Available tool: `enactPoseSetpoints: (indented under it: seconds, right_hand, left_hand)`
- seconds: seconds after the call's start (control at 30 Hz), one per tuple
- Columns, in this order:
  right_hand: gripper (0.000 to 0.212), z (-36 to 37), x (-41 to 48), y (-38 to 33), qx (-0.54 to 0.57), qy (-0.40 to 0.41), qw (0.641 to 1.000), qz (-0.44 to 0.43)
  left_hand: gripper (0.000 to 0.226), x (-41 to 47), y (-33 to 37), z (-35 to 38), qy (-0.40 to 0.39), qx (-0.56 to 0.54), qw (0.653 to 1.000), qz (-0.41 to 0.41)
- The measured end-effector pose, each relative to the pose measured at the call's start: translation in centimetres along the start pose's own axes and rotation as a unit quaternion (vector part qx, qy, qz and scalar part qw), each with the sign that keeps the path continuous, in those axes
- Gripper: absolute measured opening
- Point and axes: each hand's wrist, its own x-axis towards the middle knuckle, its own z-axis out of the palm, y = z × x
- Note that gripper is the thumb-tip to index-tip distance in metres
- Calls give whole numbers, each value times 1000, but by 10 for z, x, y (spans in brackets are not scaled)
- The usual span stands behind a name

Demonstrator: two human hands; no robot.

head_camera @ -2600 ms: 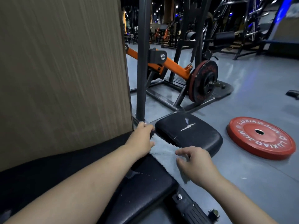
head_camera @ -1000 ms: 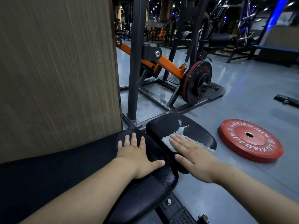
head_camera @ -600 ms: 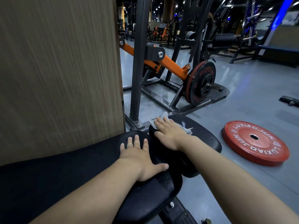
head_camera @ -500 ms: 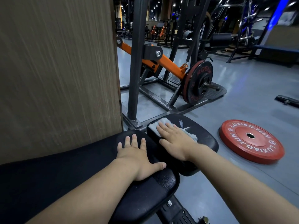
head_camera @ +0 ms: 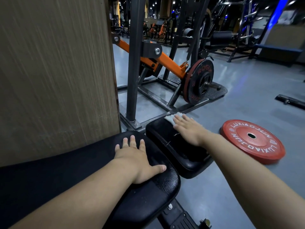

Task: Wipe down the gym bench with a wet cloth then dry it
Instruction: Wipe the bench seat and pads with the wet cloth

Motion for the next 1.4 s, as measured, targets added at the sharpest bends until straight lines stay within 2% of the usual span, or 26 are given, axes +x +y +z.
enactPoseSetpoints:
  seconds: [0.17, 0.27, 0.4, 0.47, 0.6, 0.8, 0.97, 1.1, 1.23, 1.4]
  right_hand:
    - [56, -5, 21, 9, 28, -10, 999, 14]
    - [54, 0, -1, 23, 31, 10, 999, 1]
    - [51, 5, -42, 52, 90, 44, 995, 5]
    - [60, 10, -57, 53, 102, 60, 993, 9]
    - [81, 26, -86, 37, 78, 107, 991, -8]
    - [72, 50, -132, -25, 51, 106, 988, -96]
    - [77, 37, -98, -48, 48, 59, 988, -132]
    - [56, 24, -40, -61, 0, 27, 987, -157]
    - [51, 13, 15, -73, -21, -4, 985, -171]
    - [72, 9, 47, -79, -68, 13, 982, -174]
  left_hand:
    - [118, 1, 1, -2, -9, -4, 1000, -1]
    - [118, 1, 0, -2, -9, -8, 1000, 0]
    - [120, 1, -1, -2, -2, 0, 1000, 5]
    - [120, 1, 0, -2, 0, 6, 1000, 8]
    - [121, 2, -1, -1, 6, 4, 1000, 10]
    - [121, 3, 1, -1, 6, 3, 1000, 3]
    - [121, 3, 1, 2, 10, 5, 1000, -2]
    - [120, 3, 0, 1, 6, 4, 1000, -4]
    - [119, 3, 0, 0, 7, 3, 1000, -4]
    - [118, 3, 0, 1, 8, -5, 1000, -1]
